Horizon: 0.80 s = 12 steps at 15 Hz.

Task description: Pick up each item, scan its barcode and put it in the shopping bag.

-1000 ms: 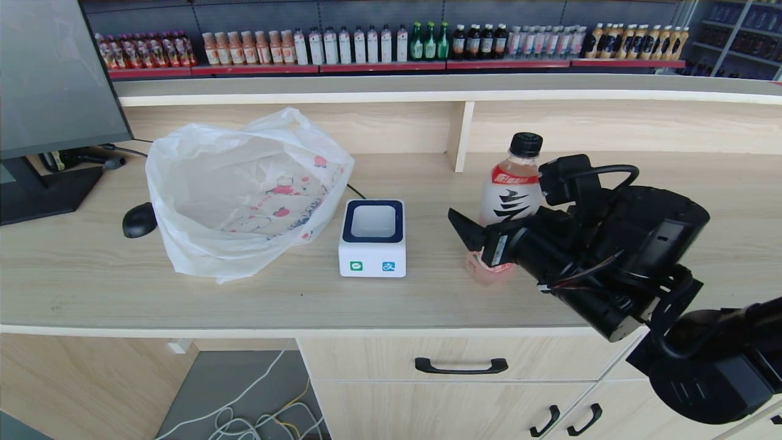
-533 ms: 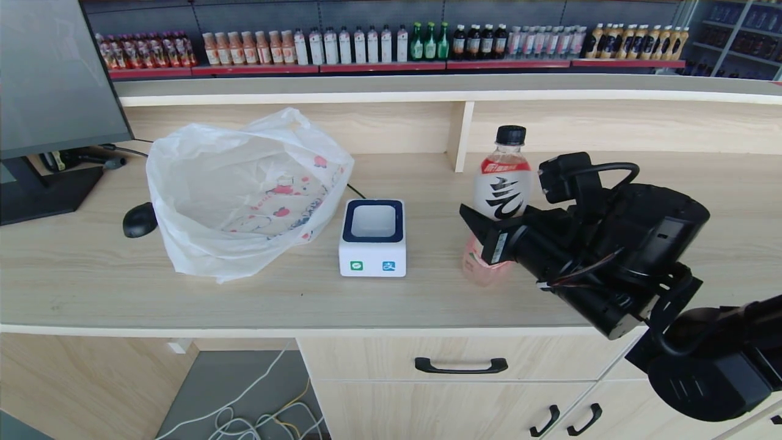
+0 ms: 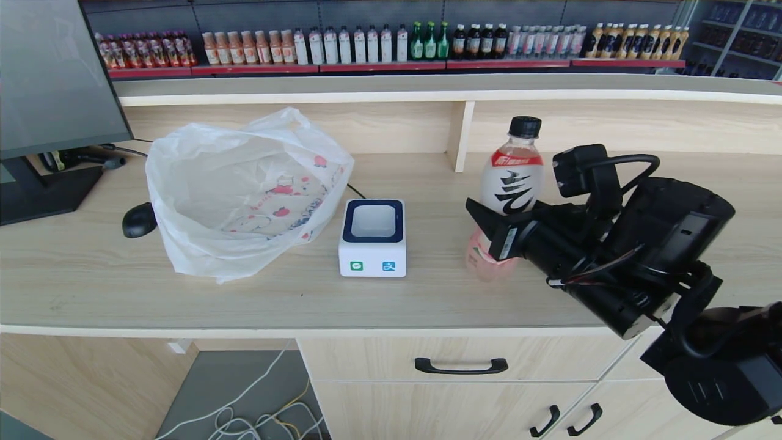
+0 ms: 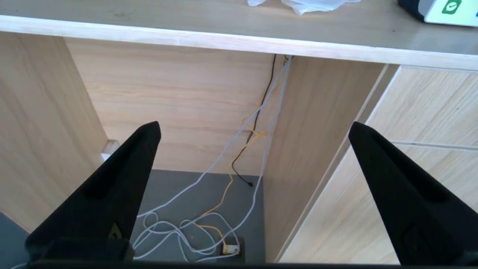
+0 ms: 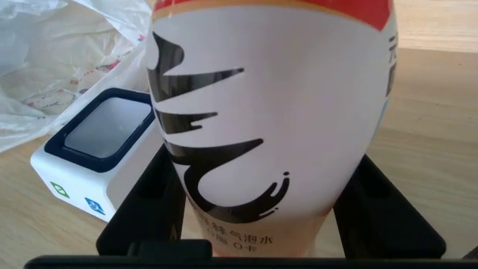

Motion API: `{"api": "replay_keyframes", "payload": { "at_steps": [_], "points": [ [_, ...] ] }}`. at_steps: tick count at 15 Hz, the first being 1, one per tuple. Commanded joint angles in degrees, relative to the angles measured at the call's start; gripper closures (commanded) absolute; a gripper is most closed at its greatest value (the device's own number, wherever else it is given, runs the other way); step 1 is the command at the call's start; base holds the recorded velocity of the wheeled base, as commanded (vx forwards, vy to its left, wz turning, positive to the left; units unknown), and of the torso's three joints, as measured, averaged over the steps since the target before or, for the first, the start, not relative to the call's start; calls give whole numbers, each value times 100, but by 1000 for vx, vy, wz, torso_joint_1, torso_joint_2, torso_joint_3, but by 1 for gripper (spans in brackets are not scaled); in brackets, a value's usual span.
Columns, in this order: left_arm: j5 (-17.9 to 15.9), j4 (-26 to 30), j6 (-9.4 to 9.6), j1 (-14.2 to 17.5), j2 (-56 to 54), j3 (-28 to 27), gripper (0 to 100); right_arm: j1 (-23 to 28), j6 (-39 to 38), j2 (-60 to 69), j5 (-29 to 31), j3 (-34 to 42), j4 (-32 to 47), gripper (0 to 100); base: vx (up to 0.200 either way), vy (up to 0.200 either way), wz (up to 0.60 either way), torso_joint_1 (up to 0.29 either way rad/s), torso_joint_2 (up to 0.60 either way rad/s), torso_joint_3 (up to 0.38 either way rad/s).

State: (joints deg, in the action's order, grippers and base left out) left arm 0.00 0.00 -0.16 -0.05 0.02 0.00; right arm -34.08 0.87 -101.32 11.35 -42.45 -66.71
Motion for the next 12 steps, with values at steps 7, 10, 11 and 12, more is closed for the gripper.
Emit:
{"api": "replay_keyframes", "payload": {
  "at_steps": [7,10,11,12],
  "points": [
    [0,0,-2,-4,-2,0,0,-10,-7,595,-1,167,-44,100,0,0,0,0,0,0],
    [0,0,-2,-4,-2,0,0,-2,-7,789,-54,140,-53,100,0,0,0,0,0,0],
    [0,0,-2,5,-2,0,0,-10,-7,894,-63,167,-53,100,0,0,0,0,0,0],
    [0,0,-2,5,-2,0,0,-10,-7,991,-63,228,-44,100,0,0,0,0,0,0]
  ]
}}
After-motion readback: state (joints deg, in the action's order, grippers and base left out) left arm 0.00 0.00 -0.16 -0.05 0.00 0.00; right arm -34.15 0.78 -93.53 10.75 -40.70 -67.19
